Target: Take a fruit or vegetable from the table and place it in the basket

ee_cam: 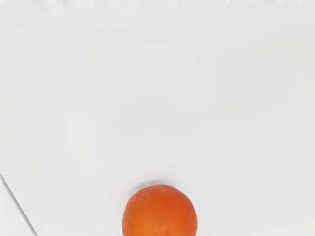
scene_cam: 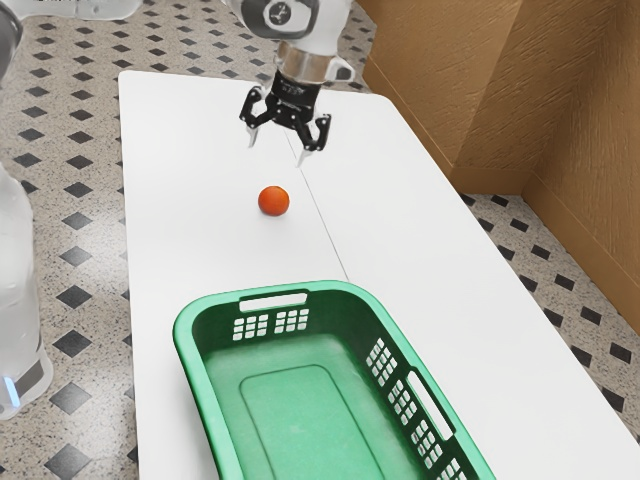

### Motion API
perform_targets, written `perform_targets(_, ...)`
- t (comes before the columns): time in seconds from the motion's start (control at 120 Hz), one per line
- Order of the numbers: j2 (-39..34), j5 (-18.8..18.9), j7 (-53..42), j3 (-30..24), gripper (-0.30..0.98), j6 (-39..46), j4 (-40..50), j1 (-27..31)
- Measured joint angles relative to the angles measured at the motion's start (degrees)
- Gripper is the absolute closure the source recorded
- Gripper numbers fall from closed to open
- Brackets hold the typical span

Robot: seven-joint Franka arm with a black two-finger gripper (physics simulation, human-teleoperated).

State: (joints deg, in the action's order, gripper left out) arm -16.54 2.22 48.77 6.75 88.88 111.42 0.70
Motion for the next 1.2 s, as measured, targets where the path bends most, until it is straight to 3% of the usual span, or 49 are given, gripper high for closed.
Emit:
perform_targets(0.15, -7.1, 3.0, -8.2, 5.2, 0.01, 8.7, 14.4, -1.5)
perform_targets(0.225, -6.5, 3.7, -12.3, 7.9, 0.01, 13.5, 17.5, -1.7)
perform_targets(0.542, 4.4, 4.2, -27.5, 13.4, 0.02, 26.2, 13.4, -1.1)
perform_targets(1.2, 10.5, 1.3, -43.3, 13.5, 0.03, 32.7, 13.7, -1.4)
